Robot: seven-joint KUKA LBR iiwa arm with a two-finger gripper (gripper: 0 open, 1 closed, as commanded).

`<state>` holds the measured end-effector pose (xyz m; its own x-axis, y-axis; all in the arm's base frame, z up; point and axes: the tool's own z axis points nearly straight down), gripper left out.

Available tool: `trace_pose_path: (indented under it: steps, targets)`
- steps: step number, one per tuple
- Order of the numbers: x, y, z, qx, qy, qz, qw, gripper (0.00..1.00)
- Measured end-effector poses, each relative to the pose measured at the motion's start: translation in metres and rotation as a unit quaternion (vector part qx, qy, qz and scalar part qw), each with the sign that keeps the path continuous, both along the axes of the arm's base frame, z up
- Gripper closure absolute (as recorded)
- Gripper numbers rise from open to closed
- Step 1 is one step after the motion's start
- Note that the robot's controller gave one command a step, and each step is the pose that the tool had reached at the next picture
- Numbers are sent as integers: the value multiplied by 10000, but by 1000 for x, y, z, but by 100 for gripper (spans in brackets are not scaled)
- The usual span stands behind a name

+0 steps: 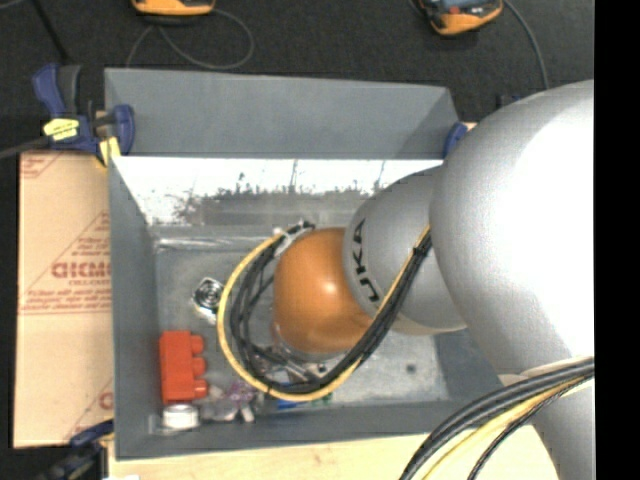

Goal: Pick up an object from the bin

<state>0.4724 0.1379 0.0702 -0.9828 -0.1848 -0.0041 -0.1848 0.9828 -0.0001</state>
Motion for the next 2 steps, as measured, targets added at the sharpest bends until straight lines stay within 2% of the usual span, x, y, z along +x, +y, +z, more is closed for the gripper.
trace_pose_path:
  steps: [2]
  targets:
    - [3, -1, 66, 2, -11, -16, 10000, 100]
